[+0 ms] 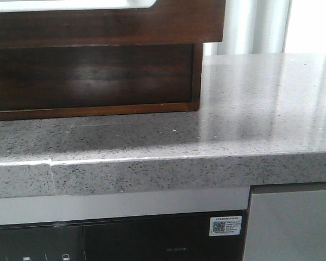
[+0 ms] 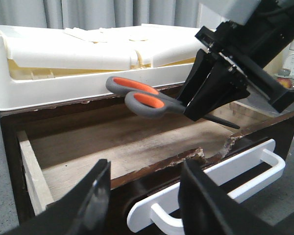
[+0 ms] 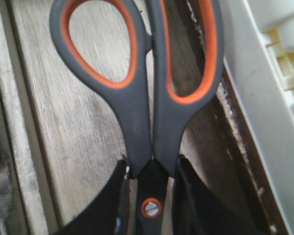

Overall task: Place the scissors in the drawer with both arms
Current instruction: 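Carry the scissors over the open drawer and lower them inside with the right gripper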

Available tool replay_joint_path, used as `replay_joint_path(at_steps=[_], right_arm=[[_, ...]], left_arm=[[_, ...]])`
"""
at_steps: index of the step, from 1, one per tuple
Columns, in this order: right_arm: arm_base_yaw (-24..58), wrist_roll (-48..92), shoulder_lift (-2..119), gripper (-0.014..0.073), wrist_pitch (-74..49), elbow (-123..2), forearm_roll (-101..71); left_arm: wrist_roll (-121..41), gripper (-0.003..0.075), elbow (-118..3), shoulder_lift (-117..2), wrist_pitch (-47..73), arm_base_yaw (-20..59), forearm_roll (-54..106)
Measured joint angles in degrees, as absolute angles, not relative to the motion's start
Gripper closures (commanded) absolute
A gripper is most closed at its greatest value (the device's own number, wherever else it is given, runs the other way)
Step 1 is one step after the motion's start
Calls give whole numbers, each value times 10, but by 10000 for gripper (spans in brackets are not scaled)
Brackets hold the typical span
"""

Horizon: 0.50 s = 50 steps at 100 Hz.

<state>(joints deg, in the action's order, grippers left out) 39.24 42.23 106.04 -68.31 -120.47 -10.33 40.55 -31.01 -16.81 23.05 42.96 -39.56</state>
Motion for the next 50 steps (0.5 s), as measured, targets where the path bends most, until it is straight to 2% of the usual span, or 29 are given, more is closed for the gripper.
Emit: replay_joint_path(at_steps=[50], right_arm=[[392, 443, 1079, 667, -717, -1205, -102]], left_arm=[[405, 427, -310, -168, 231, 430, -396]])
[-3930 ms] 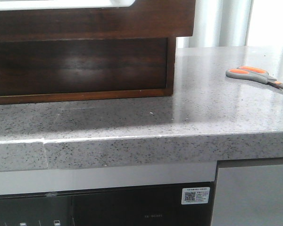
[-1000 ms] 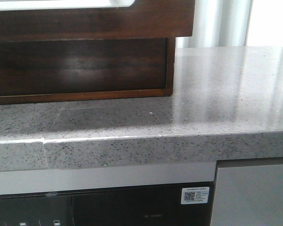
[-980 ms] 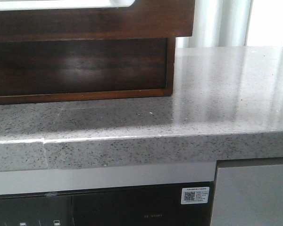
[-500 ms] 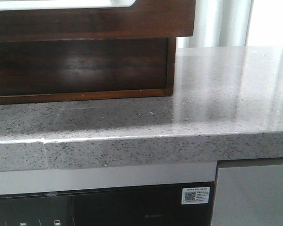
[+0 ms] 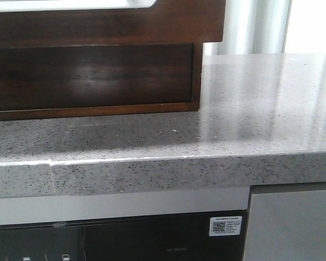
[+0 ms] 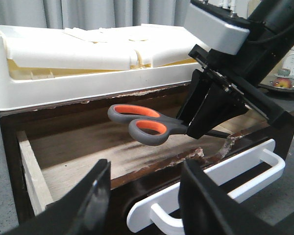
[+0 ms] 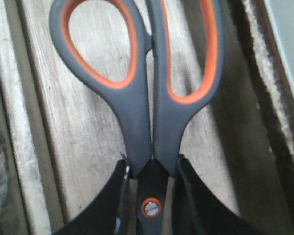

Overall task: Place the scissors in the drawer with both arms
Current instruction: 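Carry the scissors over the open drawer and lower them inside with the right gripper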

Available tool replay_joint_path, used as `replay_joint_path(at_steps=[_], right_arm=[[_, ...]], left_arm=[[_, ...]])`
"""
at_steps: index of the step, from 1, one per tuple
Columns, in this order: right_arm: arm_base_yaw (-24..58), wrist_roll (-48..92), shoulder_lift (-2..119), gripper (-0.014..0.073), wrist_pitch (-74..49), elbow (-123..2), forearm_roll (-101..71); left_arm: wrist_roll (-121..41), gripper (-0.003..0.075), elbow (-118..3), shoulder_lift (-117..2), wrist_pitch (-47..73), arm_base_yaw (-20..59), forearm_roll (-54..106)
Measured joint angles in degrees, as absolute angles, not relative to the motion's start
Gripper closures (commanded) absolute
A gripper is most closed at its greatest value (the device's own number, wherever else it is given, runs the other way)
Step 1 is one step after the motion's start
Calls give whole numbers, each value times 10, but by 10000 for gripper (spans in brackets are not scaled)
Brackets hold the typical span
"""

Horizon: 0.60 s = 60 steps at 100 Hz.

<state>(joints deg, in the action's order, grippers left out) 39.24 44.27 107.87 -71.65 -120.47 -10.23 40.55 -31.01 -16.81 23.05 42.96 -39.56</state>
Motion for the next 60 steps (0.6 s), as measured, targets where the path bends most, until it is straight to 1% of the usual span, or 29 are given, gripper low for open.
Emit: replay_joint_path(at_steps=[34, 41, 56, 60], right_arm=[[394, 446, 1082, 659, -723, -1205, -91], [394, 446, 1087, 610, -723, -1205, -91], [394, 446, 1091, 417, -723, -1205, -90], [394, 446, 1092, 384, -723, -1205, -90]], left_arm=[[405, 426, -310, -168, 231, 430, -396], [405, 426, -310, -168, 231, 430, -396], [405, 426, -310, -168, 230, 430, -396], [405, 426, -310, -168, 230, 430, -396]])
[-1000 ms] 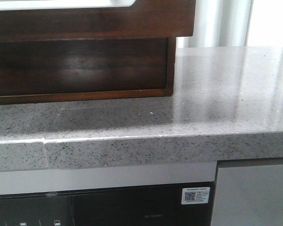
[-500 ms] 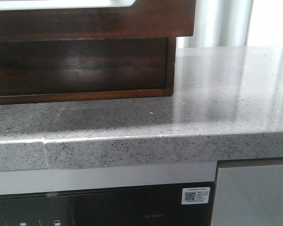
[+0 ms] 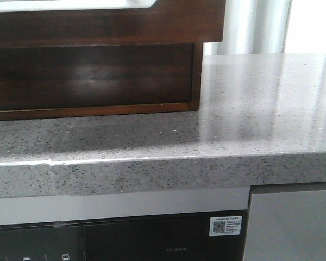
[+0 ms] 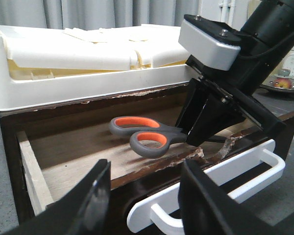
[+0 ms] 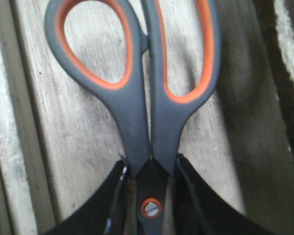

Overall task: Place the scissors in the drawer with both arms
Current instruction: 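Carry the scissors over the open drawer and lower them inside with the right gripper, then open the right gripper to release the scissors in the drawer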

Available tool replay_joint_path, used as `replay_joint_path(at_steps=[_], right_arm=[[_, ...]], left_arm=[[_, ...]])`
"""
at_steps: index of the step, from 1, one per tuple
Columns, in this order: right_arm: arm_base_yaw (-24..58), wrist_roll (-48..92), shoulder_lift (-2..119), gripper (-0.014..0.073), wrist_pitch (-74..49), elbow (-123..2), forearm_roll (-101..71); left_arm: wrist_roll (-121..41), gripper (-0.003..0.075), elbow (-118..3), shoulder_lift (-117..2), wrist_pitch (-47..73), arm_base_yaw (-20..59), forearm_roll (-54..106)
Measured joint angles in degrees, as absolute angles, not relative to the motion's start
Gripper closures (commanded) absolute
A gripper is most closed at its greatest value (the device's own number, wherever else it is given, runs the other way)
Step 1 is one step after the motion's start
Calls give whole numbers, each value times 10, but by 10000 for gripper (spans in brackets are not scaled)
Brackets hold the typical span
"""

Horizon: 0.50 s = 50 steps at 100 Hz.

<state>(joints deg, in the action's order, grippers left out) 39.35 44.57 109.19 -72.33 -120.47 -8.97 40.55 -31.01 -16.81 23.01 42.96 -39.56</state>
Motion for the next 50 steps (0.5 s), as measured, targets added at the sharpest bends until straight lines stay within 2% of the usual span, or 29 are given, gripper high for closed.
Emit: replay_joint_path(at_steps=[8, 40, 44, 50], right_arm=[[394, 446, 1094, 355, -723, -1205, -90], [394, 446, 1096, 360, -719, -1205, -90], [394, 443, 1096, 374, -719, -1205, -90], [394, 438, 1092, 445, -716, -1205, -90]], left_arm=[[405, 426, -310, -168, 230, 430, -396], [405, 427, -310, -168, 230, 430, -396], [405, 427, -310, -168, 230, 430, -396], [405, 427, -310, -168, 230, 430, -396]])
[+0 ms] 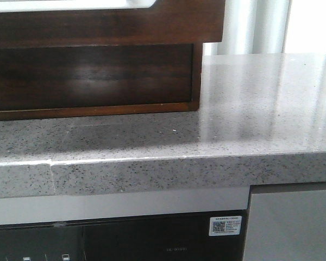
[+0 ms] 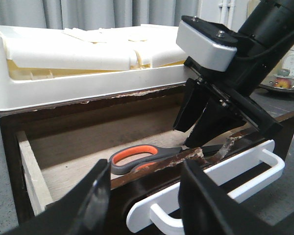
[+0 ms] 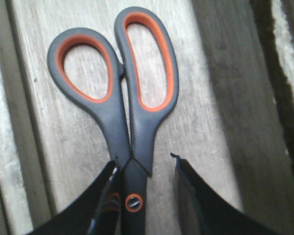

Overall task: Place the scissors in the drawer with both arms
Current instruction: 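Open the right gripper to release the scissors in the drawer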

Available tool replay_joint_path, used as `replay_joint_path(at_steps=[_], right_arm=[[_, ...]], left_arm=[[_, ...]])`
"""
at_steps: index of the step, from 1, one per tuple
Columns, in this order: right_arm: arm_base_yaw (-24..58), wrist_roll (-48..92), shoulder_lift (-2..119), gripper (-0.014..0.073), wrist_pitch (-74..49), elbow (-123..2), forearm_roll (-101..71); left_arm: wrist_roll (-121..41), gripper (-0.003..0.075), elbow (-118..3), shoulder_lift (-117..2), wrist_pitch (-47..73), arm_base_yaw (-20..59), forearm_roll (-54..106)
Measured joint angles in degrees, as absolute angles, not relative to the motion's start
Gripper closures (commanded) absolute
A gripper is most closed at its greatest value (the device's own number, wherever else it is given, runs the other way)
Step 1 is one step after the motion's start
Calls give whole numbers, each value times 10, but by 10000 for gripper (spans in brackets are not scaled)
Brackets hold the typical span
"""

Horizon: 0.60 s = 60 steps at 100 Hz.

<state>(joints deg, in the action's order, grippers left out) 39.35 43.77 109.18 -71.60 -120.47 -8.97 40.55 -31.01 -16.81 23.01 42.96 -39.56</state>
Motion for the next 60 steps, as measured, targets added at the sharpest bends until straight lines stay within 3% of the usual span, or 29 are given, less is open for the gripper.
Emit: replay_joint_path(at_steps=[14, 31, 60], right_arm=[[394, 433, 1061, 669, -704, -1205, -90], [394, 422, 1002, 657, -690, -1205, -90], [394, 395, 873, 645, -690, -1205, -122]], left_arm=[[405, 496, -310, -168, 229, 430, -396], [405, 743, -310, -168, 215, 430, -396], [405, 739, -310, -166, 187, 430, -401]])
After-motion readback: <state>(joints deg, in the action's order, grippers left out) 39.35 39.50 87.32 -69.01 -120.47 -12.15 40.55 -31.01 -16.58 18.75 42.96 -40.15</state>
